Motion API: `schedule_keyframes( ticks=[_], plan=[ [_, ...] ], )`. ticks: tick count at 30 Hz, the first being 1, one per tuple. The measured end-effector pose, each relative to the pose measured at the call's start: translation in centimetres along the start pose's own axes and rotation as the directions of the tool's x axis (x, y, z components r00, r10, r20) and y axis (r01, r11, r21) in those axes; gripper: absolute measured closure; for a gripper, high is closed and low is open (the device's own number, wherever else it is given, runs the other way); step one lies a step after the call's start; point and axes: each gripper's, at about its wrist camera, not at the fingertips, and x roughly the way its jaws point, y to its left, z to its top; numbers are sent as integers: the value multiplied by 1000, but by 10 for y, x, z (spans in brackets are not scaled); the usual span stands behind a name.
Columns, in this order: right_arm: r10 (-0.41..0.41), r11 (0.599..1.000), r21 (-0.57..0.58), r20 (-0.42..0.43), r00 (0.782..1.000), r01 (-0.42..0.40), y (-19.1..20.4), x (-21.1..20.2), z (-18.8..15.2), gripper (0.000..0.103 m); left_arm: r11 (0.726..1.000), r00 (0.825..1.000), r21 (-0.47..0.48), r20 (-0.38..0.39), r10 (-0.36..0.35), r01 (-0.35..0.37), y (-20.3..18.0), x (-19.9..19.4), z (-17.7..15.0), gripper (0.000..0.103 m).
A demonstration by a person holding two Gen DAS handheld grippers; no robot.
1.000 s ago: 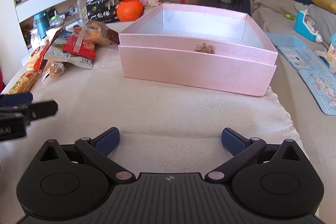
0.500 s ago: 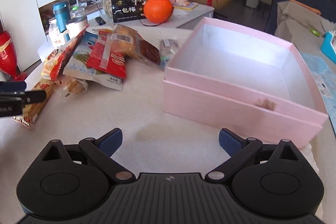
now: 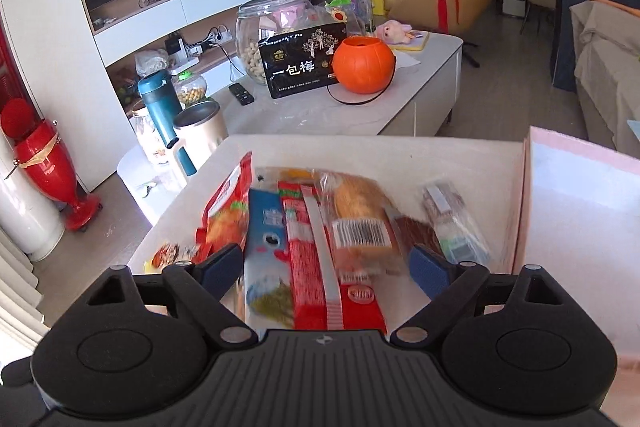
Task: Organize snacks
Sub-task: 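Grasp the yellow rice-cracker pack with the left gripper, then grasp the milk-candy bag with the right gripper while the left gripper holds the rice-cracker pack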
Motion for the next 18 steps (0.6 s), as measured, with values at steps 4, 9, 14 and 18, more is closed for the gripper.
schedule_keyframes(
  ticks=[4, 9, 14, 18],
  plan=[
    [-58, 997, 53, -35, 998, 60, -15, 37, 36, 21, 1000, 1000, -5, 4, -6, 6, 1, -1, -1, 61],
    [-37, 997, 55, -155, 987, 46, -16, 70, 35, 53, 999, 1000, -37, 9, -29, 30, 7, 0, 0, 61],
    [-68, 985, -166, -122, 990, 47, 11, 24, 1, 81, 997, 999, -59, 11, -44, 45, 9, 0, 0, 61],
    [42, 987, -141, -207, 978, -72, 1, -17, -34, 97, 999, 999, -43, 10, -30, 31, 6, 0, 0, 61]
  ],
)
